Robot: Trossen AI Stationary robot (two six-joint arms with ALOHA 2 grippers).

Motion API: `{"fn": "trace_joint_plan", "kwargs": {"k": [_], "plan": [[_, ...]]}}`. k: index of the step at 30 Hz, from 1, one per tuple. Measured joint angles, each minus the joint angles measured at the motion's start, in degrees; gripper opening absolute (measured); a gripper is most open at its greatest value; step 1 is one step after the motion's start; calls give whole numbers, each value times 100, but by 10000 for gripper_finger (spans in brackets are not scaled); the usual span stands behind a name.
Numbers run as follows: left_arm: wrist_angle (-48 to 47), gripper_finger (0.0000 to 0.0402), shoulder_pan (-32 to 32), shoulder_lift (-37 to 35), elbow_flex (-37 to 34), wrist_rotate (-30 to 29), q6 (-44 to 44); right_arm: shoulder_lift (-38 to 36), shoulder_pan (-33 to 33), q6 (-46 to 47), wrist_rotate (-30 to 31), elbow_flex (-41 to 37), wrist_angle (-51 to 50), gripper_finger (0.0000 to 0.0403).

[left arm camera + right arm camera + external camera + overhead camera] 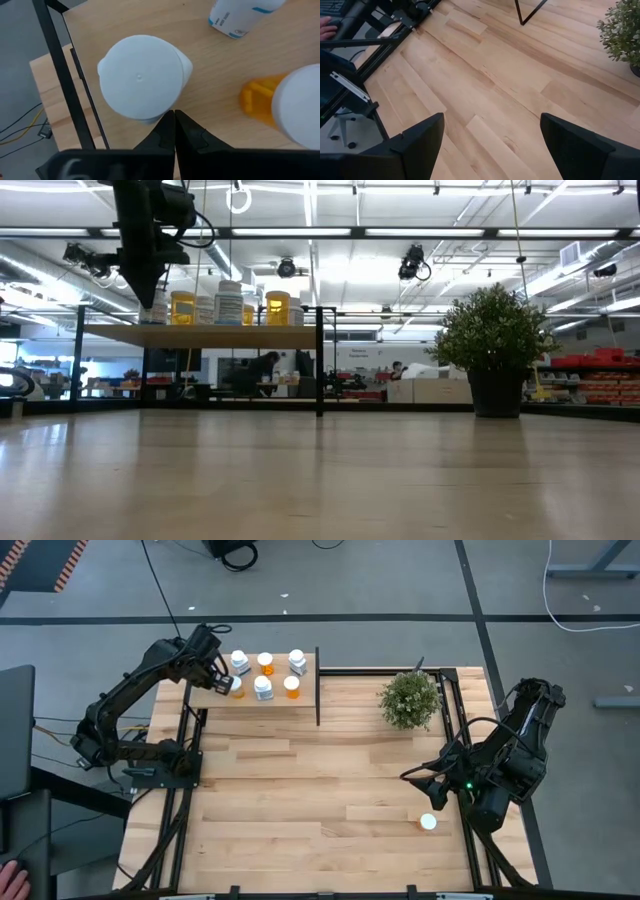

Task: Pick and place medicine bottles onto shelf by color
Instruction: Adjust the supplement bottle on the shelf

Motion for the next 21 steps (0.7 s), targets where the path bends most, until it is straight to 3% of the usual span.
{"fn": "trace_joint_plan", "kwargs": {"k": [11, 21], "plan": [[-27, 1, -410, 0, 0, -157, 533, 0, 1, -159, 0, -1, -9, 337], [-51, 1, -393, 0, 0, -286, 1200, 0, -1, -161, -2, 0, -7, 337]]}}
